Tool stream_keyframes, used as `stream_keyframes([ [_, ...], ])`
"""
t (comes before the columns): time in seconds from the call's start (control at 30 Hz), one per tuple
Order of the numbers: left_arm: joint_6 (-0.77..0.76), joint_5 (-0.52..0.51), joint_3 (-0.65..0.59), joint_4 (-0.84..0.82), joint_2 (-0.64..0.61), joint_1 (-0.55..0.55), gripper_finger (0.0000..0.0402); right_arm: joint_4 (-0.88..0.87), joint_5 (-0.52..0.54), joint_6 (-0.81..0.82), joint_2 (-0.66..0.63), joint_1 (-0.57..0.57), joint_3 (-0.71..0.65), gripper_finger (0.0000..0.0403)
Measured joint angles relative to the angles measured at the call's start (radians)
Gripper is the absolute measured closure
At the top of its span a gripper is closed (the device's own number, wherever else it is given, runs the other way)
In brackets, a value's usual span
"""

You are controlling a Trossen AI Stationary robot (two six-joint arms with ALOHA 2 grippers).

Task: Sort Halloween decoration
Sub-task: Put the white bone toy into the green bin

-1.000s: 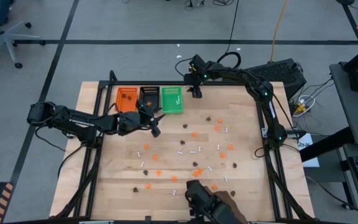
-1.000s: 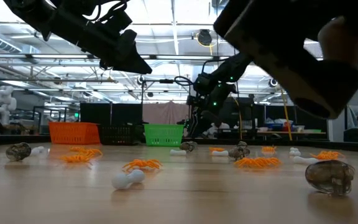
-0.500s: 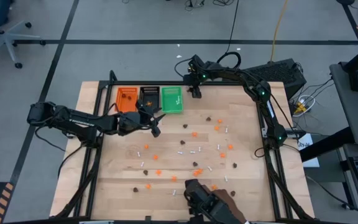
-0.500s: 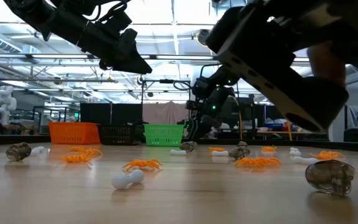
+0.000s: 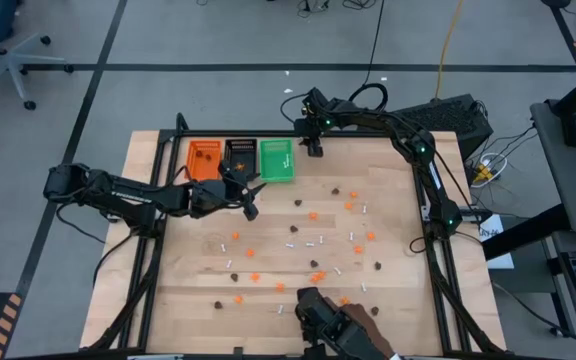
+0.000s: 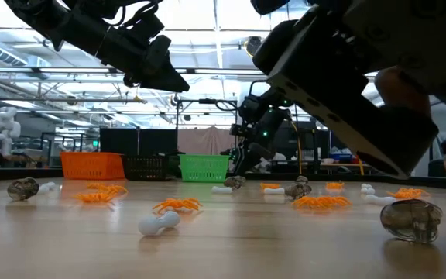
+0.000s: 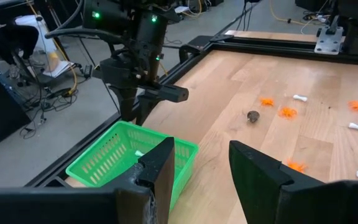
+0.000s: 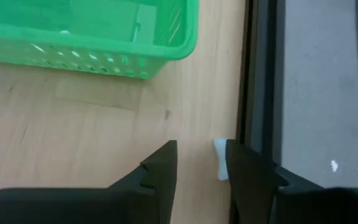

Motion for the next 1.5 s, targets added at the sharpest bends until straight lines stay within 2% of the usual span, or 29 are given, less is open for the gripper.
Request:
stream_keyframes([
  [0.2, -0.012, 0.000, 0.000, 0.000, 0.000, 0.000, 0.0249, 0.008, 0.006, 0.019, 0.001, 0.000, 0.000, 0.0313],
  [0.3, -0.017, 0.000, 0.000, 0.000, 0.000, 0.000, 0.0249, 0.025, 0.053, 0.022, 0.016, -0.001, 0.000, 0.0329],
  [0.5, -0.018, 0.000, 0.000, -0.002, 0.000, -0.006, 0.0249, -0.005, 0.050, 0.048, 0.037, -0.002, 0.002, 0.0358],
  [0.87, -0.018, 0.000, 0.000, -0.008, 0.000, -0.006, 0.0249, -0.176, 0.064, 0.040, 0.037, -0.002, 0.003, 0.0397],
  [1.03, -0.018, 0.000, 0.000, -0.008, 0.000, -0.015, 0.0249, -0.284, 0.081, 0.050, 0.018, 0.003, 0.002, 0.0401],
  [1.23, -0.011, 0.000, 0.000, -0.009, 0.000, -0.020, 0.0249, -0.443, 0.019, 0.100, -0.051, 0.004, -0.006, 0.0402],
  [1.5, -0.010, 0.000, 0.000, -0.011, 0.000, -0.024, 0.0249, -0.612, -0.003, 0.183, -0.174, 0.055, -0.011, 0.0403],
])
